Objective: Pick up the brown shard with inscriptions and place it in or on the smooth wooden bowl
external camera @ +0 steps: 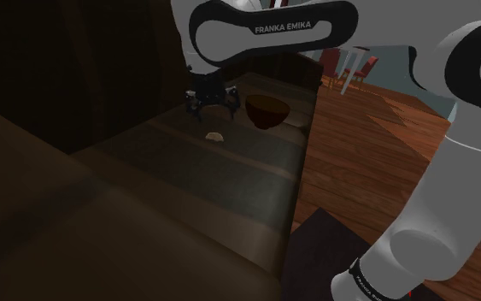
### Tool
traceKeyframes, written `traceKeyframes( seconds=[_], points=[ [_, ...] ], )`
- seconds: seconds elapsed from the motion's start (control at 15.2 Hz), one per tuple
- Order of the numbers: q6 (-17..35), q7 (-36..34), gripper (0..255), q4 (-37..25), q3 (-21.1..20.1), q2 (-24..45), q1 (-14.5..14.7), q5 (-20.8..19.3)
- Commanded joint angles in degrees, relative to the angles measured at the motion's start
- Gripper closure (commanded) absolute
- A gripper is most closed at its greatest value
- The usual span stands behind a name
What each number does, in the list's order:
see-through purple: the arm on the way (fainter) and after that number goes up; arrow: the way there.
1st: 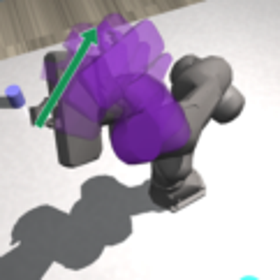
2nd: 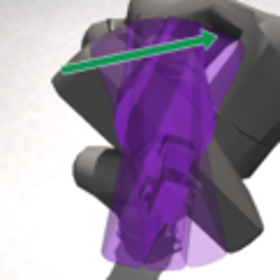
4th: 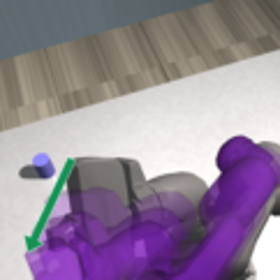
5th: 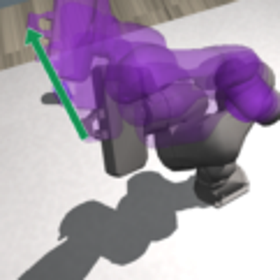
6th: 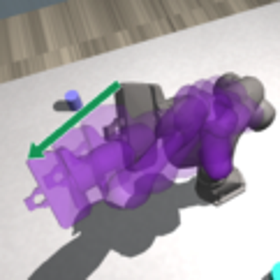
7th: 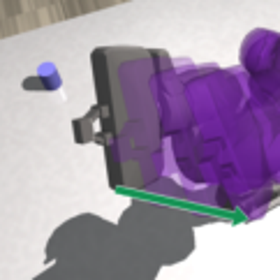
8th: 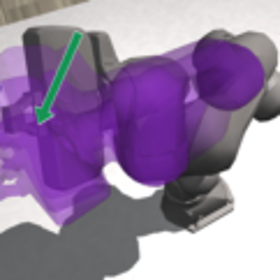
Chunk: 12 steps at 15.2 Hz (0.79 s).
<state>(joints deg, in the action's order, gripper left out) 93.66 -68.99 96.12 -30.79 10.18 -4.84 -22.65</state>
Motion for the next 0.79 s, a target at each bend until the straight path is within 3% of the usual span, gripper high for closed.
traceKeyframes(
  seconds=[0.0, 0.53, 0.73],
  points=[
    [-4.09, -4.78, 0, -8.40, 0.37, 7.33, 2.28, -4.11],
    [1.70, -5.36, 0, -2.19, 1.34, 6.66, 0.91, -4.21],
    [1.70, -5.36, 0, -2.19, 1.34, 6.66, 0.91, -4.21]
  ],
)
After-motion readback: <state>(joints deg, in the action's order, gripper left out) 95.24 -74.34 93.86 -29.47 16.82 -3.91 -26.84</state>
